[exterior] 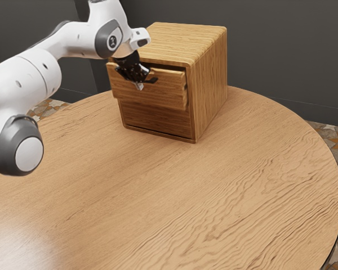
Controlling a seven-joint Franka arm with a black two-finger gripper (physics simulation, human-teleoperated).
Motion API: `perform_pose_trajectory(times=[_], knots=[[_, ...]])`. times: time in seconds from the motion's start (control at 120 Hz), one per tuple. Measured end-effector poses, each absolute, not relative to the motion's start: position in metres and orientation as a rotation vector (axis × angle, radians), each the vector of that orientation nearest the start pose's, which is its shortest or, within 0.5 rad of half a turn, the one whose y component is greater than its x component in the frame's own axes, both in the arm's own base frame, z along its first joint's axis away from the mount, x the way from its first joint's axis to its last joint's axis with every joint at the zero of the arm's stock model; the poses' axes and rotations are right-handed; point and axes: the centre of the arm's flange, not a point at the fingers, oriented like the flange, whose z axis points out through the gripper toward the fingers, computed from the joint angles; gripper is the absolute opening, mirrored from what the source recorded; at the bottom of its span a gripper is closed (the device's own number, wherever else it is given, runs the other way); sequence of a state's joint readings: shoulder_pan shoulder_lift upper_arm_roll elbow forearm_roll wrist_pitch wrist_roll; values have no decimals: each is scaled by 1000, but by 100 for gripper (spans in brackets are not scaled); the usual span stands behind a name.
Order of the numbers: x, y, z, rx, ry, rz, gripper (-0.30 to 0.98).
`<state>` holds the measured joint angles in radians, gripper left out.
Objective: Push the drawer handle with one arm to close the drawer
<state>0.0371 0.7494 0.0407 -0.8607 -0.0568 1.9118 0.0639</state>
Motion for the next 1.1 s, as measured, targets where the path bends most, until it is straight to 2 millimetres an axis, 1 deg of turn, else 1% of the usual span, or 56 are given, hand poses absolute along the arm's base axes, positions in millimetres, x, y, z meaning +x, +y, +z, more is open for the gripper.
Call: perform_pose_trajectory(times=[0.283,0.383,0.533,0.633,0.8,0.908,0.983,1.1], knots=[[789,51,494,-3112,-16,-534,-10],[793,48,490,-3115,-7,-553,-10],[795,43,500,-3113,6,-605,-10],[796,42,502,-3107,8,-628,-10],[801,41,498,-3103,13,-661,-10],[803,43,493,-3088,6,-665,-13],[804,45,492,-3078,0,-668,-12],[796,42,504,-3097,6,-620,-10]])
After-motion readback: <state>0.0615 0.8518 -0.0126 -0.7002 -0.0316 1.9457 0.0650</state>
